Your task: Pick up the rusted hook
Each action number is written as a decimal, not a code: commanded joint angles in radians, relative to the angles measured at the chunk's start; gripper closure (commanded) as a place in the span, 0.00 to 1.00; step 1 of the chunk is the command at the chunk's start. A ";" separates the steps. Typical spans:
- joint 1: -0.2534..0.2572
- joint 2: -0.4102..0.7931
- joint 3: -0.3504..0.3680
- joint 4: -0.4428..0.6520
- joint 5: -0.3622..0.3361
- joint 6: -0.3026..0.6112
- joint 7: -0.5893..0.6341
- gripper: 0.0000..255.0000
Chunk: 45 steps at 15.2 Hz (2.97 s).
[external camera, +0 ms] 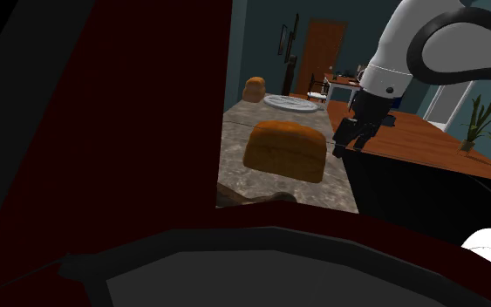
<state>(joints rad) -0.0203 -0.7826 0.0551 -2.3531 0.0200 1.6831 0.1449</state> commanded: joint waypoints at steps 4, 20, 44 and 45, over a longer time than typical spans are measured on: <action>0.031 0.065 0.040 0.016 0.036 0.042 0.020 0.00; 0.160 0.472 0.251 0.227 0.143 0.226 0.116 0.00; 0.191 0.607 0.310 0.227 0.140 0.358 0.141 1.00; 0.190 0.603 0.309 0.238 0.140 0.345 0.141 1.00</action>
<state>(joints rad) 0.1701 -0.1779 0.3643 -2.1216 0.1603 2.0352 0.2859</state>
